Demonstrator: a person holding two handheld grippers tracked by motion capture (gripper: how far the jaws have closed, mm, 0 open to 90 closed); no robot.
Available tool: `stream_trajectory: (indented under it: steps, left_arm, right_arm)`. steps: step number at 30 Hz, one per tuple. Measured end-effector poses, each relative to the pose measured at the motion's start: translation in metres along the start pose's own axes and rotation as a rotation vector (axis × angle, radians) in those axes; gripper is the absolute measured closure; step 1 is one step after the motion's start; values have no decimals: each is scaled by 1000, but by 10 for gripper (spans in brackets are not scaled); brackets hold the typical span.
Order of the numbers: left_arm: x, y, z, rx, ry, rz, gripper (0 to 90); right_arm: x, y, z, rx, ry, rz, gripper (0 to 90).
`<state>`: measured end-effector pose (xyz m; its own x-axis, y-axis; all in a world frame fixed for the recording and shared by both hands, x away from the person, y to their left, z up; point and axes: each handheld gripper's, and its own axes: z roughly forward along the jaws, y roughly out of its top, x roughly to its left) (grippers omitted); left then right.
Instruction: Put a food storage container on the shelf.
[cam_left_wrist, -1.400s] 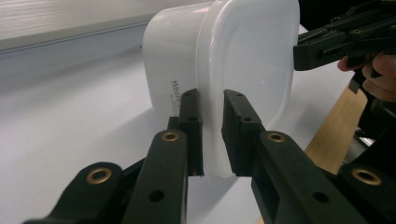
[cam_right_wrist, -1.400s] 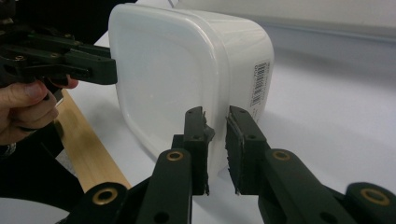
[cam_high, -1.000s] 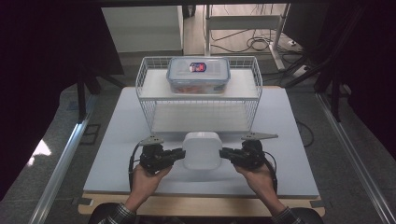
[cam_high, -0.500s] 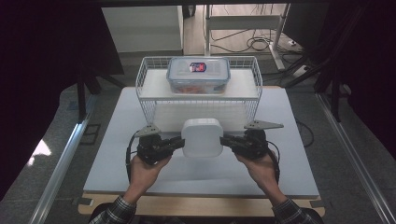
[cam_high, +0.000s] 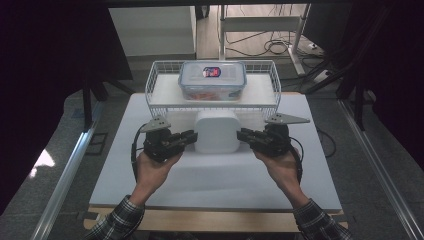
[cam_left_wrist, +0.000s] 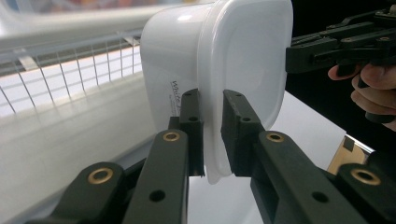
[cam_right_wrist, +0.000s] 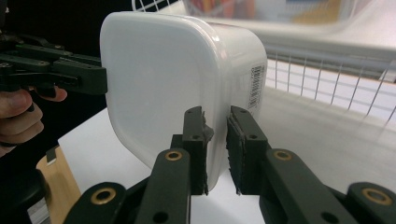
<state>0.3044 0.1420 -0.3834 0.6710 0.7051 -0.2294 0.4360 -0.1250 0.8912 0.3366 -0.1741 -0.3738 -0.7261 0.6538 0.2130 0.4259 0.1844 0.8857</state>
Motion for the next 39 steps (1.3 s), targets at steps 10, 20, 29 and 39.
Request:
stream_trajectory:
  steps: [10, 20, 29, 39]
  left_arm:
    - [2, 37, -12, -34, 21, 30, 792]
    - [5, 73, -26, -71, 44, 58, 790]
    - [16, 104, -30, -95, 36, 56, 790]
    - [32, 137, -22, -97, 20, 25, 788]
  right_arm:
    - [5, 33, -4, -46, -8, -26, 781]
    - [10, 72, -7, -83, -12, -50, 781]
    - [11, 106, -7, -108, -32, -68, 781]
    - [1, 140, -2, -129, -41, -38, 781]
